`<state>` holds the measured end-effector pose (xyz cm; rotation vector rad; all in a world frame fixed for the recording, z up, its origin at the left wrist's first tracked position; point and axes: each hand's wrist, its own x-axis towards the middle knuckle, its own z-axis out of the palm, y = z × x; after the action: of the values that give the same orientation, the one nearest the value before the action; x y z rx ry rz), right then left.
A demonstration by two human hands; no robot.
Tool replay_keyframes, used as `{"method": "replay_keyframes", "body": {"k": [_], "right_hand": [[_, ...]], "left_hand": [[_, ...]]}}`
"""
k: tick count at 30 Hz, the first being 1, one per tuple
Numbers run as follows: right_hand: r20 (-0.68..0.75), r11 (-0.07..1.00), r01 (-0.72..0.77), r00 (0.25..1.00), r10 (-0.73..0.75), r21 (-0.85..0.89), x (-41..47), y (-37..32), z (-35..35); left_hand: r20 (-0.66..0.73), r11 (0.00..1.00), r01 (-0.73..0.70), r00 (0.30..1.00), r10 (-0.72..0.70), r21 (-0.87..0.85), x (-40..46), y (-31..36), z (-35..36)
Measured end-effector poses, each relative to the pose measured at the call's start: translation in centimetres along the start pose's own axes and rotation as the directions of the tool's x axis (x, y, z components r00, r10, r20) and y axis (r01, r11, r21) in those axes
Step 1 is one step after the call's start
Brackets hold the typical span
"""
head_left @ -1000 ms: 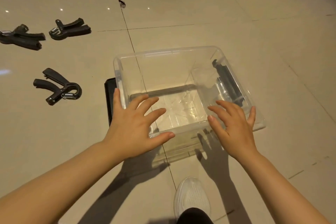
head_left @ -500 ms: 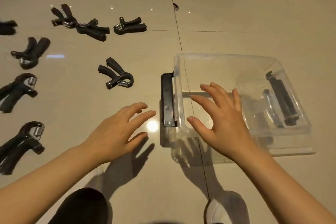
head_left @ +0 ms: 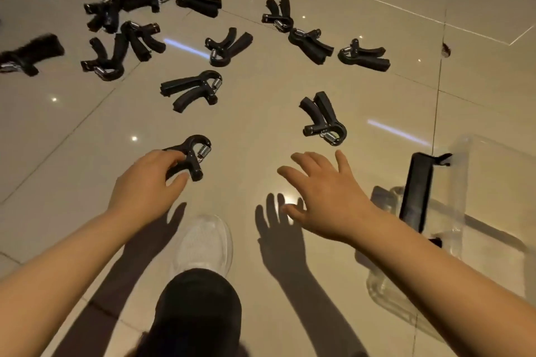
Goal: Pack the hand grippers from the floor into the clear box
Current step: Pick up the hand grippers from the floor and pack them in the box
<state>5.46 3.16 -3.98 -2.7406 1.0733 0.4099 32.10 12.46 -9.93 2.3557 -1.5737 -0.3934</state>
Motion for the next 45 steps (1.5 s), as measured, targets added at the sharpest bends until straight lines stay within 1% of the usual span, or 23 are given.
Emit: {"method": "replay_keyframes", "body": {"k": [2,4,9,11,15,18,21,23,26,29,31,33,36,39,42,44,45], "right_hand": [[0.033,0.992,0.048,0.998,-0.044,-0.116,2.3,-0.4,0.5],[0.061,0.98,0.059,0.997,-0.048,-0.189,4.7,-0.1,0.9],[0.168,0.974,0.003,0.985,0.036,-0.229,10.8,1.8,1.6],[0.184,0.971,-0.029,0.98,0.074,-0.237,13.0,2.9,1.8],[0.236,0.962,-0.123,0.955,0.182,-0.245,16.2,6.1,2.1],[0.254,0.944,-0.264,0.916,0.31,-0.2,17.8,8.9,2.6],[0.271,0.902,-0.408,0.86,0.432,-0.141,18.6,11.2,3.5],[0.287,0.887,-0.434,0.839,0.462,-0.159,18.6,11.9,4.5],[0.243,0.887,-0.441,0.853,0.462,-0.137,18.6,11.8,5.7],[0.174,0.883,-0.466,0.866,0.469,-0.065,19.0,11.4,5.6],[0.174,0.879,-0.476,0.867,0.466,0.019,19.5,11.1,5.1],[0.185,0.889,-0.453,0.881,0.434,0.071,19.9,10.5,4.7],[0.19,0.921,-0.386,0.91,0.369,0.058,20.2,9.5,4.5],[0.23,0.937,-0.344,0.918,0.323,0.055,20.1,8.5,4.4],[0.254,0.938,-0.334,0.919,0.302,0.089,19.9,7.8,4.1],[0.227,0.934,-0.333,0.927,0.298,0.131,20.1,8.0,3.7],[0.191,0.918,-0.345,0.931,0.31,0.193,20.4,8.4,3.4]], "left_hand": [[0.009,0.998,0.05,0.999,-0.05,0.026,-0.1,-2.4,0.1],[0.029,0.997,0.056,0.998,-0.057,0.049,0.0,-4.0,0.5],[0.037,0.997,0.028,0.999,-0.031,0.076,1.5,-5.9,1.1],[0.028,0.997,0.027,0.999,-0.029,0.072,2.5,-6.5,1.1],[0.033,0.997,0.065,0.997,-0.066,0.045,4.3,-6.8,1.5],[0.065,0.993,0.064,0.995,-0.07,0.096,5.2,-7.0,2.3],[0.172,0.98,0.054,0.981,-0.087,0.189,5.6,-7.6,3.6],[0.244,0.979,0.056,0.964,-0.104,0.193,5.9,-8.0,4.3],[0.258,0.988,0.049,0.962,-0.086,0.147,6.4,-8.5,4.9],[0.191,0.984,-0.06,0.981,0.027,0.166,7.4,-8.6,5.2],[0.17,0.982,-0.111,0.982,0.084,0.155,8.2,-7.9,5.4],[0.151,0.984,-0.124,0.983,0.104,0.131,9.0,-7.1,6.0],[0.132,0.995,-0.048,0.991,0.036,0.087,9.5,-5.5,6.8],[0.11,0.998,0.041,0.993,-0.047,0.054,9.3,-4.6,7.1],[0.114,0.996,0.045,0.992,-0.053,0.072,9.3,-4.6,7.2],[0.132,0.996,0.042,0.99,-0.052,0.077,9.5,-4.8,7.2],[0.149,0.996,0.048,0.987,-0.059,0.078,9.5,-4.8,7.1]]}}
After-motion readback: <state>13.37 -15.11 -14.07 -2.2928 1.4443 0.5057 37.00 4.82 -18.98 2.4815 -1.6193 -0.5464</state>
